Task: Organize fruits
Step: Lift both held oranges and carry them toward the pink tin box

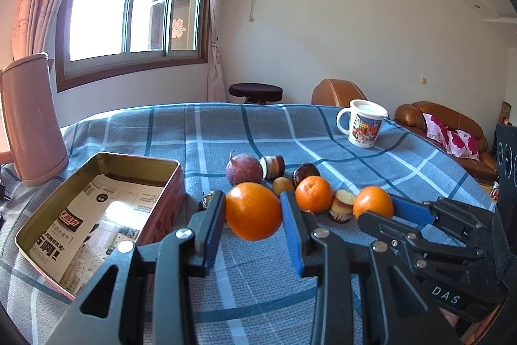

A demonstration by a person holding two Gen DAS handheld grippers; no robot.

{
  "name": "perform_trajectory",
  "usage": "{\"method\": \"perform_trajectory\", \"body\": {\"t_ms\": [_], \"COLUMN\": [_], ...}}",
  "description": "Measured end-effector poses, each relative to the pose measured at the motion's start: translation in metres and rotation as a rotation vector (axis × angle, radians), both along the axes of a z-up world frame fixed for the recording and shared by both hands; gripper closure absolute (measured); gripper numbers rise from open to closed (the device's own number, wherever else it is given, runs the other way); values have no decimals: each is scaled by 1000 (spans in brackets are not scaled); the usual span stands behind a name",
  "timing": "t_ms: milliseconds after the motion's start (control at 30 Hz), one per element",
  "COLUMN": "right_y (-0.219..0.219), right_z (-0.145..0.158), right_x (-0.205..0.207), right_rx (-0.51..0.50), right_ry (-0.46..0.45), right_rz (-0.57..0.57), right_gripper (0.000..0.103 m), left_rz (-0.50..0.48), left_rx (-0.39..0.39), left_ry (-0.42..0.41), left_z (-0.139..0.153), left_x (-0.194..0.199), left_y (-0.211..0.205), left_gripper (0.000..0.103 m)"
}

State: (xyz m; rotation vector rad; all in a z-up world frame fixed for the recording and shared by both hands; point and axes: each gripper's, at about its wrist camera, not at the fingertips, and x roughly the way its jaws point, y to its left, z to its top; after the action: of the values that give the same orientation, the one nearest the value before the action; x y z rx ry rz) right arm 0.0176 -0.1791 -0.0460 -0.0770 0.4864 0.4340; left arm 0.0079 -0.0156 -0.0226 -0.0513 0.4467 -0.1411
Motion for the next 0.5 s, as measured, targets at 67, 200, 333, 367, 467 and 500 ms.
{"method": "perform_trajectory", "body": {"t_ms": [67,200,333,367,467,500], "right_y": [0,-1,-1,-1,-2,-2], "right_z": [1,2,2,3,4,4], "right_x": [-1,-2,-4,-4,-5,-5], "right_rx": [2,5,7,8,13,15], "right_ry": [-5,-15,-21,-23,-31,-33], "right_rz": [1,3,7,8,9,9], "right_gripper": [65,65,65,65,65,65], "left_rz": [2,2,3,4,4,6], "left_rx": [2,6,9,10,13,14], "left_ry": [-5,-18,-29,-31,-37,-40], "left_z": [0,2,3,3,4,4], "left_x": [-1,-3,-5,-6,-6,-7], "left_y": [0,-1,-2,-2,-2,-3], "left_gripper": [66,66,66,66,66,66]}}
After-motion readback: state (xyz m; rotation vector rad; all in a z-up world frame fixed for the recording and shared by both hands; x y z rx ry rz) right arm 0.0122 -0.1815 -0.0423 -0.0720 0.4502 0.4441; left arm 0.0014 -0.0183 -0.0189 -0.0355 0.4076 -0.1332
